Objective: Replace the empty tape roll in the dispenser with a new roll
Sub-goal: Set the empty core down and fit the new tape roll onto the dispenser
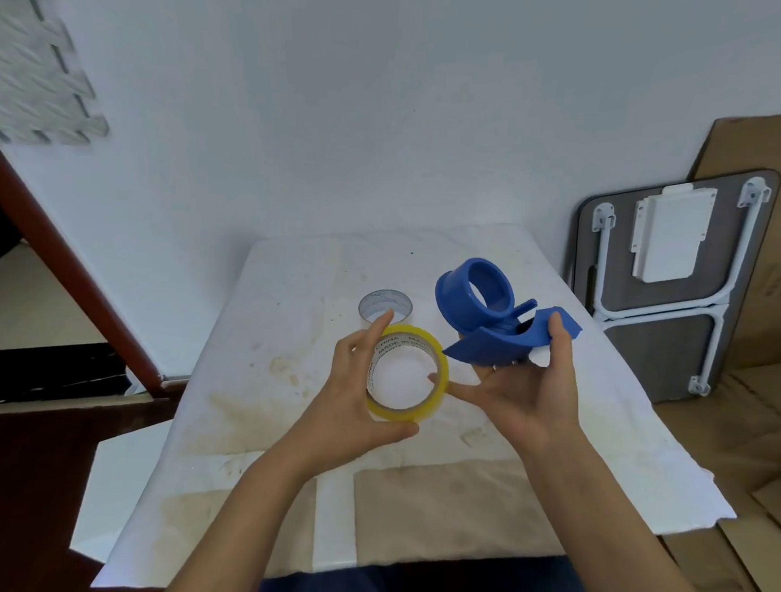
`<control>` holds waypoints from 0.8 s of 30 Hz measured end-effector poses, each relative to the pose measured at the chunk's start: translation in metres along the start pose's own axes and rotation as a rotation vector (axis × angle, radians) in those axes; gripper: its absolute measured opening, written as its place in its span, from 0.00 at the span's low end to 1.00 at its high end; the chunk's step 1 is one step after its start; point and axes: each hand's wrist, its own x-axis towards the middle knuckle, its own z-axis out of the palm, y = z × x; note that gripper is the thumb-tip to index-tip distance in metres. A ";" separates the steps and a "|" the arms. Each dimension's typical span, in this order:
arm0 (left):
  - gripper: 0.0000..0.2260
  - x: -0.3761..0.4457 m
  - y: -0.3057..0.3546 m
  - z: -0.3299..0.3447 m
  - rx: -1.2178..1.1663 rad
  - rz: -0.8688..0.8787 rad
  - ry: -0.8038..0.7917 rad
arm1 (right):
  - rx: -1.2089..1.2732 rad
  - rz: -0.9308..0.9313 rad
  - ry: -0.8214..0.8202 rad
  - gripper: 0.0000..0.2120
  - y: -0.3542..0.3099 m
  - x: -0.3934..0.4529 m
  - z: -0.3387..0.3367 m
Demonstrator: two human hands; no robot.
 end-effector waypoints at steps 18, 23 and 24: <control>0.53 0.011 0.003 0.002 -0.124 -0.083 -0.092 | -0.182 0.022 -0.085 0.25 0.007 0.001 0.001; 0.47 0.011 0.011 0.009 -0.101 -0.024 0.015 | -0.171 0.006 -0.044 0.25 0.004 0.003 0.000; 0.46 0.010 0.009 0.009 -0.092 -0.011 0.027 | -0.176 -0.007 -0.034 0.25 0.001 0.003 -0.001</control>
